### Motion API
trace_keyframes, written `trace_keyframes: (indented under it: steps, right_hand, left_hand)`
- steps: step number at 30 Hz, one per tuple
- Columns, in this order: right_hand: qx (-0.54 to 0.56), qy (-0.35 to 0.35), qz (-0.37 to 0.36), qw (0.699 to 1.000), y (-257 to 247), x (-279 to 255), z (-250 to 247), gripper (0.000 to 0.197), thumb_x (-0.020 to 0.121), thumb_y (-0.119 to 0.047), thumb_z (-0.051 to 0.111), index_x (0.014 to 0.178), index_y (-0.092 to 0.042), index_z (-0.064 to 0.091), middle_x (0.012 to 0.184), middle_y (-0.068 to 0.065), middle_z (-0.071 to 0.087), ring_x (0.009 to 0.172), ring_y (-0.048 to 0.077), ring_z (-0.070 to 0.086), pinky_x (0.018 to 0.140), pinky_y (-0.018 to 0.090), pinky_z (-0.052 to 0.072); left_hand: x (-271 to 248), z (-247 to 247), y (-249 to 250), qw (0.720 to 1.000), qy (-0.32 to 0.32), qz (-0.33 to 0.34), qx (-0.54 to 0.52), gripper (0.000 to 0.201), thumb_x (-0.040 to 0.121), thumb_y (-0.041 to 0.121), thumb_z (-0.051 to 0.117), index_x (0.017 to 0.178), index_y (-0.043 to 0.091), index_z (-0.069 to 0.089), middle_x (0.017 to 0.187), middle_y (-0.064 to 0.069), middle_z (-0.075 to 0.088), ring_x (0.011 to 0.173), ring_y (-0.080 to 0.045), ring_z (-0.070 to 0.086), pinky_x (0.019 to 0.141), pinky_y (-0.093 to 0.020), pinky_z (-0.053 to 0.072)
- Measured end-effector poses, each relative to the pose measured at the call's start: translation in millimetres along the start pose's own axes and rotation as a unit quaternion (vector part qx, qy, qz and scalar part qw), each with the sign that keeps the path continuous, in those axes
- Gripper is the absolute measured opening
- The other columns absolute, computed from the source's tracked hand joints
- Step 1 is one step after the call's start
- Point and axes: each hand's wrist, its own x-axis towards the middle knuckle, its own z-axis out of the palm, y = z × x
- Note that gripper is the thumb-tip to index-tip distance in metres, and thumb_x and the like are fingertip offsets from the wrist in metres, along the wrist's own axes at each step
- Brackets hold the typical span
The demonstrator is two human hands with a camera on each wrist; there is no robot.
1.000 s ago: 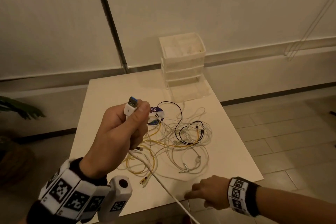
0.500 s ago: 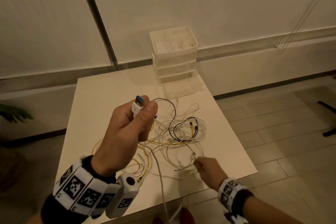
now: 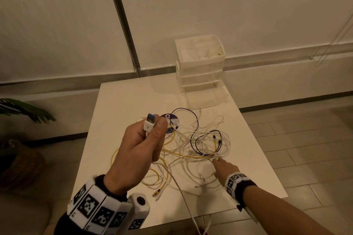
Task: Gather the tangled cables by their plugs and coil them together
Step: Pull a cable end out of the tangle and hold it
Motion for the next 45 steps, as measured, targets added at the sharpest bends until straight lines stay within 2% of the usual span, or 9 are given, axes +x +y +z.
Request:
trace_keyframes:
  steps: [3,6,14,19,25,31,37,42,45]
  right_hand:
    - [0.116,0.024,-0.02,0.993,3,-4,-36,0.013,0.085,-0.024,0.059,0.093,-0.022,0.049,0.103,0.008,0.062,0.095,0.03,0.062,0.076,0.032,0.047]
    - [0.243,0.128,-0.069,0.959,4,-16,-84,0.023,0.079,-0.018,0.07,0.074,-0.025,0.048,0.078,0.001,0.063,0.075,0.021,0.058,0.064,0.019,0.041]
    - [0.411,0.221,-0.228,0.854,-40,-54,-174,0.011,0.097,-0.013,0.051,0.091,-0.018,0.044,0.094,0.001,0.071,0.094,0.01,0.066,0.083,0.028,0.051]
    - [0.61,0.247,-0.242,0.713,-68,-79,-224,0.014,0.101,-0.006,0.038,0.096,-0.019,0.042,0.07,0.009,0.053,0.057,0.023,0.051,0.06,0.037,0.055]
    - [0.723,0.102,-0.317,0.606,-104,-110,-248,0.031,0.096,0.009,0.036,0.114,-0.009,0.055,0.088,0.014,0.061,0.067,0.02,0.051,0.062,0.031,0.043]
    - [0.702,0.15,-0.36,0.596,-142,-136,-251,0.042,0.068,-0.035,0.079,0.1,-0.01,0.068,0.093,0.02,0.073,0.084,0.035,0.071,0.077,0.042,0.059]
    - [0.701,0.239,-0.323,0.589,-159,-138,-248,0.019,0.08,0.001,0.067,0.094,-0.011,0.074,0.094,0.01,0.075,0.083,0.031,0.072,0.071,0.038,0.061]
    - [0.682,0.287,-0.303,0.601,-159,-135,-246,0.014,0.081,0.005,0.068,0.085,0.0,0.055,0.081,0.017,0.069,0.075,0.04,0.067,0.065,0.046,0.058]
    - [0.656,0.278,-0.326,0.621,-154,-134,-243,0.015,0.085,0.0,0.065,0.086,-0.005,0.052,0.081,0.011,0.067,0.052,0.019,0.06,0.05,0.025,0.051]
  left_hand:
    - [-1,-7,-3,1.0,0.002,-0.001,0.007,0.04,0.091,0.046,0.049,0.058,0.025,0.042,0.05,0.005,0.033,0.042,-0.012,0.025,0.046,-0.021,0.028]
    - [1,-10,-4,1.0,0.003,0.006,0.01,0.041,0.09,0.055,0.051,0.058,0.03,0.044,0.05,0.007,0.034,0.042,-0.011,0.026,0.045,-0.021,0.028]
    - [30,-3,6,0.999,0.017,0.043,0.006,0.042,0.087,0.054,0.051,0.059,0.023,0.042,0.051,0.01,0.035,0.042,-0.005,0.032,0.046,-0.013,0.033]
    - [43,0,10,0.998,0.029,0.056,0.006,0.048,0.09,0.05,0.048,0.066,0.01,0.037,0.051,0.013,0.036,0.04,0.002,0.043,0.044,-0.013,0.033]
    - [59,-2,17,0.993,0.096,0.061,0.026,0.047,0.095,0.049,0.037,0.08,0.007,0.051,0.052,0.011,0.037,0.043,-0.002,0.032,0.045,-0.015,0.031]
    - [63,4,30,0.996,0.066,0.064,-0.019,0.037,0.094,0.04,0.043,0.094,0.005,0.055,0.055,0.014,0.054,0.041,0.001,0.045,0.043,-0.01,0.037]
    - [65,10,25,0.994,0.079,0.08,-0.012,0.031,0.094,0.031,0.051,0.107,0.006,0.065,0.068,0.009,0.062,0.044,-0.003,0.049,0.044,-0.013,0.039]
    - [65,17,23,0.996,0.064,0.053,-0.044,0.039,0.102,0.019,0.034,0.118,-0.006,0.06,0.066,0.008,0.066,0.05,0.004,0.057,0.051,-0.005,0.041]
    - [65,13,22,0.995,0.075,0.058,0.009,0.05,0.1,0.039,0.031,0.118,0.007,0.065,0.073,-0.006,0.066,0.053,-0.007,0.056,0.05,-0.018,0.044]
